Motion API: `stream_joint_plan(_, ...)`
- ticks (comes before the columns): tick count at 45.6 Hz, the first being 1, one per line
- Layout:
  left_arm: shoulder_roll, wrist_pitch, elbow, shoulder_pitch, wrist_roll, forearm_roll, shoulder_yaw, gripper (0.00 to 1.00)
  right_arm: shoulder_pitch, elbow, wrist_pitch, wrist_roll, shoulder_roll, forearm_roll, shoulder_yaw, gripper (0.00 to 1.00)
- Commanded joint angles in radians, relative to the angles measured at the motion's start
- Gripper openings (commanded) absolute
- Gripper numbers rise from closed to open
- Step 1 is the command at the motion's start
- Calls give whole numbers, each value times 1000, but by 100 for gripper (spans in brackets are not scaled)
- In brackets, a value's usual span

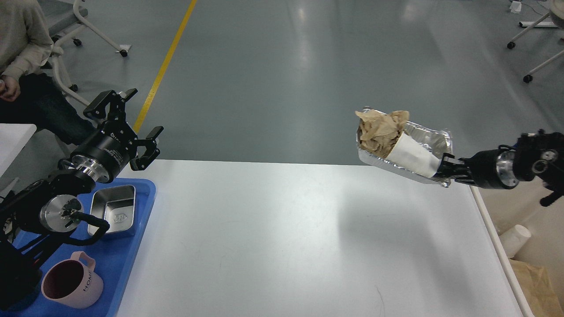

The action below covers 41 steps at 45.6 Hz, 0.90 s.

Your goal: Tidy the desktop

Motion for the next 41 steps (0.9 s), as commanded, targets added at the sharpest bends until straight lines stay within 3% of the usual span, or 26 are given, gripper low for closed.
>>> stream_joint_plan(1,-107,-10,30,62,-2,0,-124,96,-46,35,-34,2,-131,144,2,0)
stream_joint_plan(17,-348,-54,256,78,-5,0,-307,96,-176,13,-100,0,-311,394,2,0)
stream_joint_plan(35,-384,-62,305,93,-3,1,-315,96,-365,-260,-116,10,-256,523,0,0)
stream_joint_plan(36,-384,-62,305,90,-3,4,-313,96,-372,-283,-116,8,-248,526,0,4)
stream_joint_plan(37,-382,-60,307,90,-3,7,-313,96,-379,-307,-119,4,-240,530,-1,18)
stream_joint_plan(41,-382,-59,308,88,-3,12,-310,96,-395,-407,-142,-1,-196,538,-3,99)
